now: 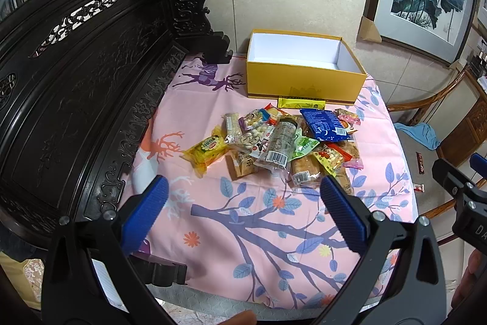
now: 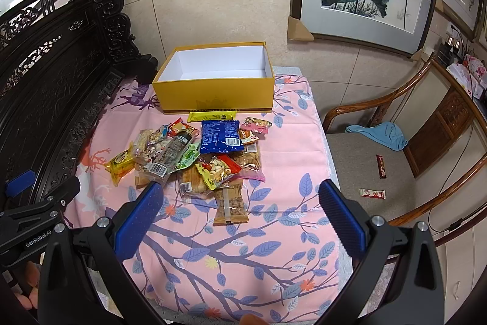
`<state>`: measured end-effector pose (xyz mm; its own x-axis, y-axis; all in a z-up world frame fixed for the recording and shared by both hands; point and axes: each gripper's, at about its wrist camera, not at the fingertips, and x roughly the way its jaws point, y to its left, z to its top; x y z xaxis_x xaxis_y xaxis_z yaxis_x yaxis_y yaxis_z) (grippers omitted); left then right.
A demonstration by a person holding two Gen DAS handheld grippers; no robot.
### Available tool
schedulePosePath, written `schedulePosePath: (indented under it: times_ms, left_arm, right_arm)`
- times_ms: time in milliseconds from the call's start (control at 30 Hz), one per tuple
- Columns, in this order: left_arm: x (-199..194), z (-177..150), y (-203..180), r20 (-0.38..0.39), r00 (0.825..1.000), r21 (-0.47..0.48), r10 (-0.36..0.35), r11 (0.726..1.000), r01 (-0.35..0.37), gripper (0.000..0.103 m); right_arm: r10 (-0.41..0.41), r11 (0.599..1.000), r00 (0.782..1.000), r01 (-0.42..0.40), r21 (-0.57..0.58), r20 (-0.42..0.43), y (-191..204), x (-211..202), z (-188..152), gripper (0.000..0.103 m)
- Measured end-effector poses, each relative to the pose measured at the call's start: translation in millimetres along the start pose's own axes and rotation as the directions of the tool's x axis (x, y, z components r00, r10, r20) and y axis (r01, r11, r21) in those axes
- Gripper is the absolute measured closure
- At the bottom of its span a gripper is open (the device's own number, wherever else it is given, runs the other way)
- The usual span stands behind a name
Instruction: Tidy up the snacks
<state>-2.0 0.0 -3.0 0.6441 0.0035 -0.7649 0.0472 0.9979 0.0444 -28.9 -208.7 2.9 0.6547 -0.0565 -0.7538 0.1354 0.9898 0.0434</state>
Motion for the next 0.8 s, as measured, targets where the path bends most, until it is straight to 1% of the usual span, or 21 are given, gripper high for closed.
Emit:
schedulePosePath:
  times_ms: [800]
  left_arm:
    - [-0.6, 2.0, -4.0, -0.001, 1.0, 0.004, 0.001, 1.0, -0.001, 0.002]
  right_arm:
    - [0.001, 1.0, 1.0, -0.001, -0.001, 0.001, 0.2, 0.7, 0.5, 0.001]
